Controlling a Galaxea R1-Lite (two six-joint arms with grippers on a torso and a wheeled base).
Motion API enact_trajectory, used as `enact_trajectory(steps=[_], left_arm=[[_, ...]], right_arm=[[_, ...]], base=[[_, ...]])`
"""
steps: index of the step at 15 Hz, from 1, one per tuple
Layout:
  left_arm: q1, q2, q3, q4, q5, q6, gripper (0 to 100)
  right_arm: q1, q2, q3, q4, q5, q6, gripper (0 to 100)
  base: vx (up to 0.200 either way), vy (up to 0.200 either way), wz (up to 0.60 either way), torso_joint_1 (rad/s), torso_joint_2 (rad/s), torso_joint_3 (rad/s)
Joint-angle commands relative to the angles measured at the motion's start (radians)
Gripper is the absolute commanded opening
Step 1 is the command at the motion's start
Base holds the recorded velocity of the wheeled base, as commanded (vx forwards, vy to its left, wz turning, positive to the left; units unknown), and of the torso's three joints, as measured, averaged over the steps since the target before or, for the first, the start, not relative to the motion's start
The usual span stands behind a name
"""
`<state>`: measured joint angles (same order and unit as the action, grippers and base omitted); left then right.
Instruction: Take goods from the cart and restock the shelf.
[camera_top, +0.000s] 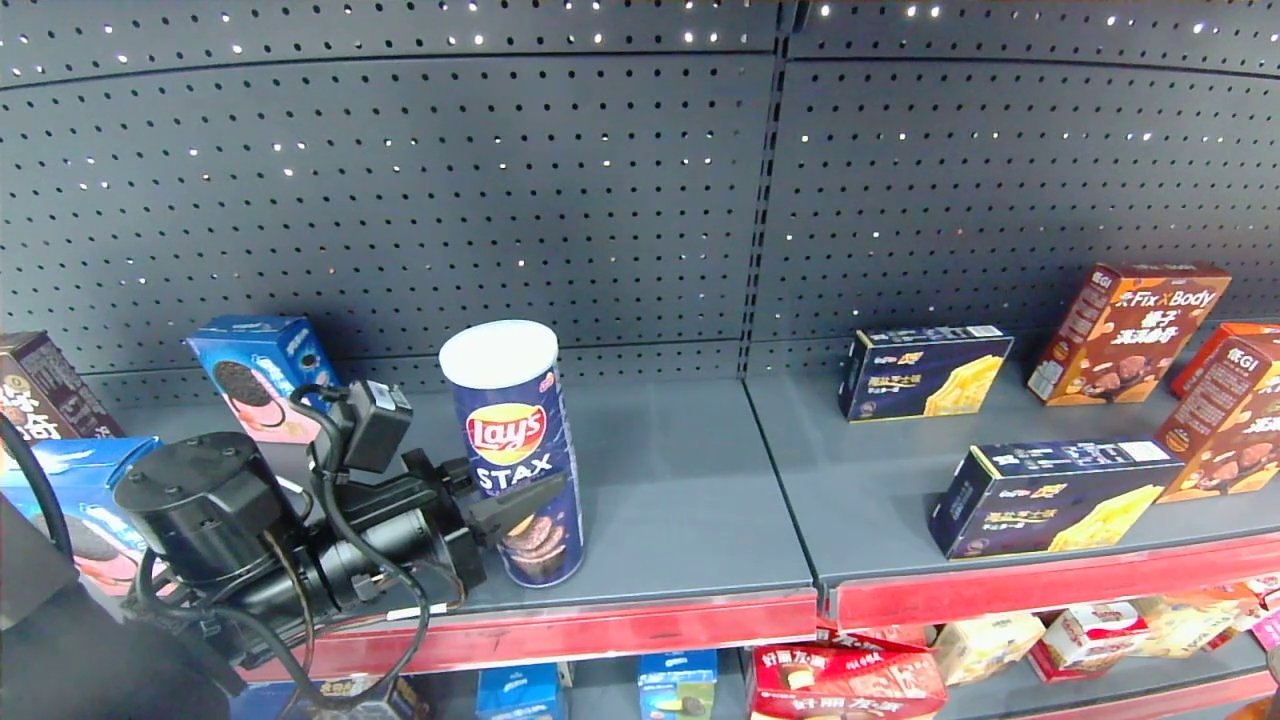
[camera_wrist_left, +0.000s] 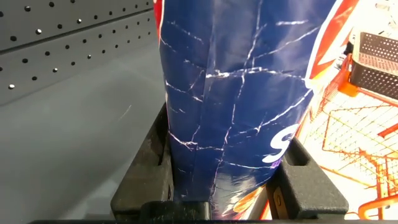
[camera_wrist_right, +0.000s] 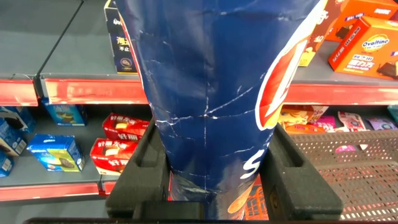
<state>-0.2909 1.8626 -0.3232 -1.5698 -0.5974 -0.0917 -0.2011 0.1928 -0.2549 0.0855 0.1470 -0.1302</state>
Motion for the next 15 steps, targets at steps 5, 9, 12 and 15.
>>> enact_trajectory(steps=[5, 9, 12, 15], left_arm=[[-0.002, 0.006, 0.004, -0.001, -0.001, 0.0, 100], [-0.001, -0.006, 0.021, -0.001, -0.002, 0.001, 100], [0.007, -0.083, 0.081, -0.001, -0.001, 0.003, 100], [0.039, -0.151, 0.135, -0.001, -0.001, 0.003, 100]], right_arm=[[0.0, -0.003, 0.0, 0.0, 0.0, 0.0, 0], [0.002, -0.003, 0.0, 0.0, 0.0, 0.0, 0], [0.002, -0.006, 0.003, 0.0, 0.0, 0.0, 0], [0.002, -0.006, 0.003, 0.0, 0.0, 0.0, 0]], base=[[0.0, 0.0, 0.0, 0.0, 0.0, 0.0], [0.0, 0.0, 0.0, 0.0, 0.0, 0.0], [0.0, 0.0, 0.0, 0.0, 0.0, 0.0], [0.0, 0.0, 0.0, 0.0, 0.0, 0.0]])
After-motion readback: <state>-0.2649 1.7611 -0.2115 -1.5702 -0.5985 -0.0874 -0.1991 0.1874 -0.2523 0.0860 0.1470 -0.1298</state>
